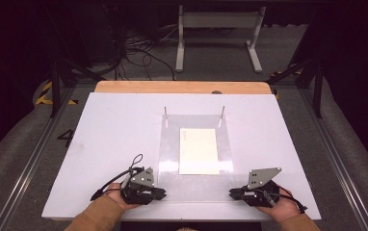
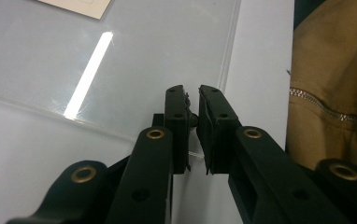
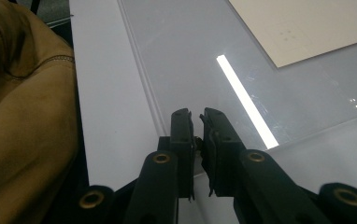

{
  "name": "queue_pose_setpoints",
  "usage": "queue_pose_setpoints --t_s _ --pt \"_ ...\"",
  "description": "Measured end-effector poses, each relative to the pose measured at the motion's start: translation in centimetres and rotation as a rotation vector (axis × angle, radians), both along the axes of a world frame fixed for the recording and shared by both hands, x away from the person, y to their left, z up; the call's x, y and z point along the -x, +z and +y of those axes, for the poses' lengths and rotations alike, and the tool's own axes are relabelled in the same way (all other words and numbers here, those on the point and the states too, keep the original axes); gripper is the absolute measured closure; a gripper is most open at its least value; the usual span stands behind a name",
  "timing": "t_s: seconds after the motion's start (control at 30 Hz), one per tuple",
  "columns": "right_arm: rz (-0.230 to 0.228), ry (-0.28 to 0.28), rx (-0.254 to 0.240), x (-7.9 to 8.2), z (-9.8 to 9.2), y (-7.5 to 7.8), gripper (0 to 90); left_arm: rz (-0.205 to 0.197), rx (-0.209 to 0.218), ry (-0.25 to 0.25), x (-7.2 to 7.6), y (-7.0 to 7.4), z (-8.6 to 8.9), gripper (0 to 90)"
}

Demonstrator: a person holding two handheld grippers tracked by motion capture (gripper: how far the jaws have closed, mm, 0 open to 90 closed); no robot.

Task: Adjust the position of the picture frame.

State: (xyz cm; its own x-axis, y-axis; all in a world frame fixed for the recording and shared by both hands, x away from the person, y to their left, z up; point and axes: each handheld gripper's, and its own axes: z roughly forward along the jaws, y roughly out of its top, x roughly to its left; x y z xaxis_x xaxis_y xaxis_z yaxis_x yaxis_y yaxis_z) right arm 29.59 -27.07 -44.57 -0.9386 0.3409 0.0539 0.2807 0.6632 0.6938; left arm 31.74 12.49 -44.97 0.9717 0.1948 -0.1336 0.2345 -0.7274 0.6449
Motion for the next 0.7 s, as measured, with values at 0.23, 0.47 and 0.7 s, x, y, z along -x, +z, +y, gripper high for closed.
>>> queue_pose_setpoints --t_s 0.23,0.47,0.7 --pt "0.032 0.026 -0.004 0.7 0.0 0.0 81.6 0.030 -0.006 -0.059 0.5 0.1 -0.1 82.1" --pt "0.059 0.056 -0.002 1.9 -0.1 0.1 81.7 0.061 -0.021 -0.140 1.2 0.2 -0.6 82.1" --pt "0.076 0.079 -0.004 2.3 0.1 0.0 82.4 0.092 -0.013 -0.169 1.0 0.1 -0.4 81.9"
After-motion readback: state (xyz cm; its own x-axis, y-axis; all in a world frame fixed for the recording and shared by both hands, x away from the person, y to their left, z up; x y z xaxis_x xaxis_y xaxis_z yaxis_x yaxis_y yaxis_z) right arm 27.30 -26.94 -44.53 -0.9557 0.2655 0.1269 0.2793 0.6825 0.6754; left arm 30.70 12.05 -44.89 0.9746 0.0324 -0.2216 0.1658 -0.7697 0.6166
